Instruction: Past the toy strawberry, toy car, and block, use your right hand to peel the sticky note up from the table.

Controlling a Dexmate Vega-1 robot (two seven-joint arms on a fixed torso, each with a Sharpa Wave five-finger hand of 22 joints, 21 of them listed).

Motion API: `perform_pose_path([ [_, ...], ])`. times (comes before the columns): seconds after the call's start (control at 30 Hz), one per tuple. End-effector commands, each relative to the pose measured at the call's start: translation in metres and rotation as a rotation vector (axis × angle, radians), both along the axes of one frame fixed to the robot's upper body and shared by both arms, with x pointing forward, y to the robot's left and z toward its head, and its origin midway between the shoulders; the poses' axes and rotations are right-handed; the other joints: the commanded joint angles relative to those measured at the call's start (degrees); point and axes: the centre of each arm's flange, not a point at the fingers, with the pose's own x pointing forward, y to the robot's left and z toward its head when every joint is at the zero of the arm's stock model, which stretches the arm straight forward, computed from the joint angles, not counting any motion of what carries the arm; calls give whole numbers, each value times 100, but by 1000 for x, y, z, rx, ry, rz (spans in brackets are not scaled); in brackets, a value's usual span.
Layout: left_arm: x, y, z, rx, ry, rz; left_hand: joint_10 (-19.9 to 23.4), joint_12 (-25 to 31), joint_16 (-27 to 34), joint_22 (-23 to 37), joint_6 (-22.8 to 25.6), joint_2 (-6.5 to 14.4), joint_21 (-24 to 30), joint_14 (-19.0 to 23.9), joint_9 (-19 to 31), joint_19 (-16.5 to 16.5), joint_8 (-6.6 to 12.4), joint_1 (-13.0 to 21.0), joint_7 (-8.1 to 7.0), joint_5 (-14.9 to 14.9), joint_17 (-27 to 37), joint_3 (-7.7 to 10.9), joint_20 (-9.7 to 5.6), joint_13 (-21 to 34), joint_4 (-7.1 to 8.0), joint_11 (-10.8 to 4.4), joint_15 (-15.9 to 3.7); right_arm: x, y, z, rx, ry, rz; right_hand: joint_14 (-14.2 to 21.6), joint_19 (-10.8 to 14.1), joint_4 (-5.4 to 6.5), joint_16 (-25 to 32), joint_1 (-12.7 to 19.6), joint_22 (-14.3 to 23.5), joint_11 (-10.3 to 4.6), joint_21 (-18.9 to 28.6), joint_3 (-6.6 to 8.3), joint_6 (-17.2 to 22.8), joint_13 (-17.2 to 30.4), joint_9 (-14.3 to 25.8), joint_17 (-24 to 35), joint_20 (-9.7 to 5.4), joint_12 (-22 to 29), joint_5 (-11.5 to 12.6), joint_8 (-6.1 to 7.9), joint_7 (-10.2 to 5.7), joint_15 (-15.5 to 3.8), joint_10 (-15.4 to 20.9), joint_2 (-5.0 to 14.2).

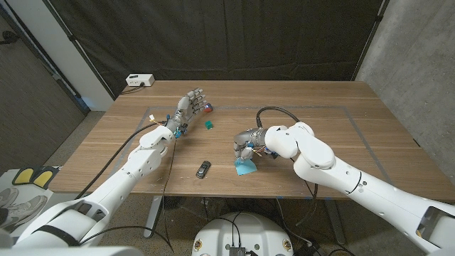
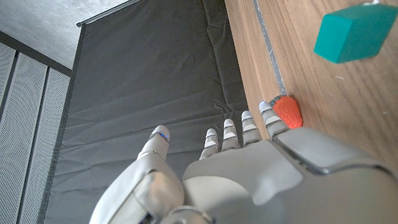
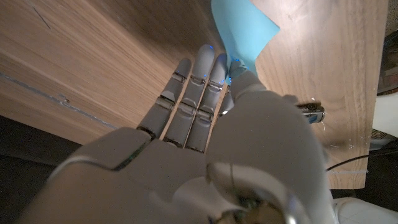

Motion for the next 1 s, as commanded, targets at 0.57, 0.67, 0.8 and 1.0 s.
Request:
perform_pose_path([
  [0.57,12,0,11,28,-5,-13,-10,1,0,6,-39,-4,33,0,13,-11,-8,-89,-23,42,22,16,55,23,42,19,-9,-14,-20,37,178,-205,-11,198,17,67,-186,64,22,-7,125,-12,45,90,81,58,24,155,72,139,-2,-599,79,7],
  [0.67,11,0,12,34,-9,-13,-11,0,-1,6,-43,-6,33,-2,13,-11,-9,-90,-29,43,21,16,55,23,41,15,-10,-14,-26,40,232,-243,-15,207,18,69,-210,65,22,-7,136,-14,42,80,77,64,25,155,75,143,-13,-604,74,3],
  [0.8,9,1,15,35,-20,-11,-4,2,-1,6,-46,-9,32,-1,13,-13,-9,-91,-37,45,20,16,55,23,41,14,-13,-11,-32,41,285,-284,-25,219,15,81,-241,55,22,-2,149,-19,35,67,73,72,25,156,78,148,-19,-612,72,6],
  [1.0,5,1,20,40,-43,-8,-2,2,2,7,-26,-12,34,8,13,-10,0,-91,-40,47,19,17,55,23,40,0,-20,-10,-41,40,399,-350,9,229,-17,87,-266,60,21,-15,159,-30,12,60,48,113,15,161,82,139,-30,-616,50,14],
])
